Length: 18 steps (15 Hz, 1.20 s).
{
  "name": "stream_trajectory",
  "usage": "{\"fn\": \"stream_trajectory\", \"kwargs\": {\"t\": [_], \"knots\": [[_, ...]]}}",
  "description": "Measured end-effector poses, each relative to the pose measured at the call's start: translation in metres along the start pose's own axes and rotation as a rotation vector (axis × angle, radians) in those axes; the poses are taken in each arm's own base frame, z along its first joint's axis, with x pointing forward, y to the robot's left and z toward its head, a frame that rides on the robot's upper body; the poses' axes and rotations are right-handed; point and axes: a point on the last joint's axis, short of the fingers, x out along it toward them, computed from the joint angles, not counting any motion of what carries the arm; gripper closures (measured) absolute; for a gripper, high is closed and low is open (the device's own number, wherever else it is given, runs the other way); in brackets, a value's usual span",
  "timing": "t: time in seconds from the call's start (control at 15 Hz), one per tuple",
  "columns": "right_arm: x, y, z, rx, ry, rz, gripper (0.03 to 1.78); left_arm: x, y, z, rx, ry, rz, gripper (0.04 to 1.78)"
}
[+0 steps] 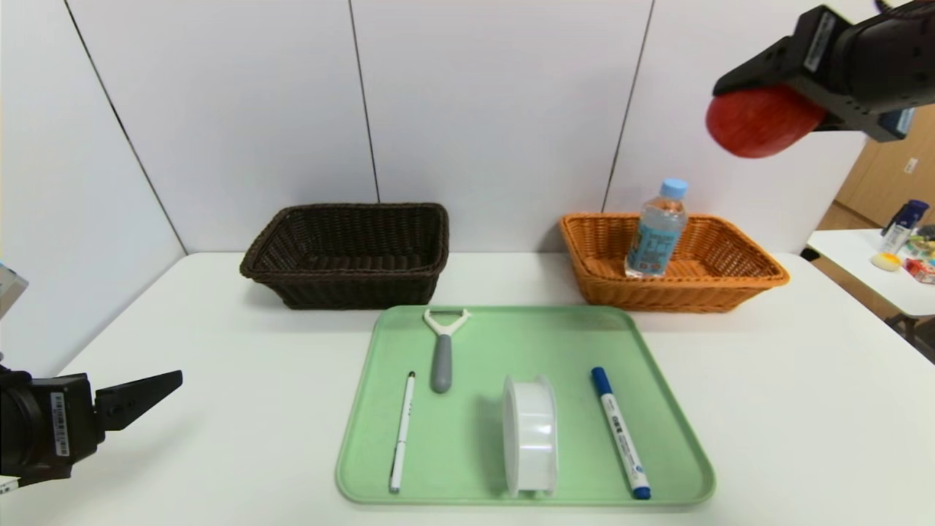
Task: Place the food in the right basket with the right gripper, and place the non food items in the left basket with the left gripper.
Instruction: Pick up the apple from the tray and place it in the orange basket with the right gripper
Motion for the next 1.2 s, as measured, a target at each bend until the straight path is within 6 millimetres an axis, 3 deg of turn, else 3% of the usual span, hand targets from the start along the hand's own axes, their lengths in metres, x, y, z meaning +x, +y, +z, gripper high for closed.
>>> {"fn": "stream_trajectory", "kwargs": {"t": [0.2,0.33,0.6,1.2], "knots": [[-0.012,-0.036,0.022,0.050,-0.103,-0.101,0.61,0.000,0.000,0.000,0.000,0.002,0.000,0.13],[0.003,-0.064,0.022,0.068,-0.069,-0.181,0.61,0.000,0.000,0.000,0.000,0.001,0.000,0.13],[0.059,-0.106,0.010,0.113,0.025,-0.203,0.61,0.000,0.000,0.000,0.000,0.001,0.000,0.13],[0.178,-0.161,-0.031,0.155,0.163,-0.270,0.61,0.000,0.000,-0.001,-0.003,0.001,0.001,0.13]]}}
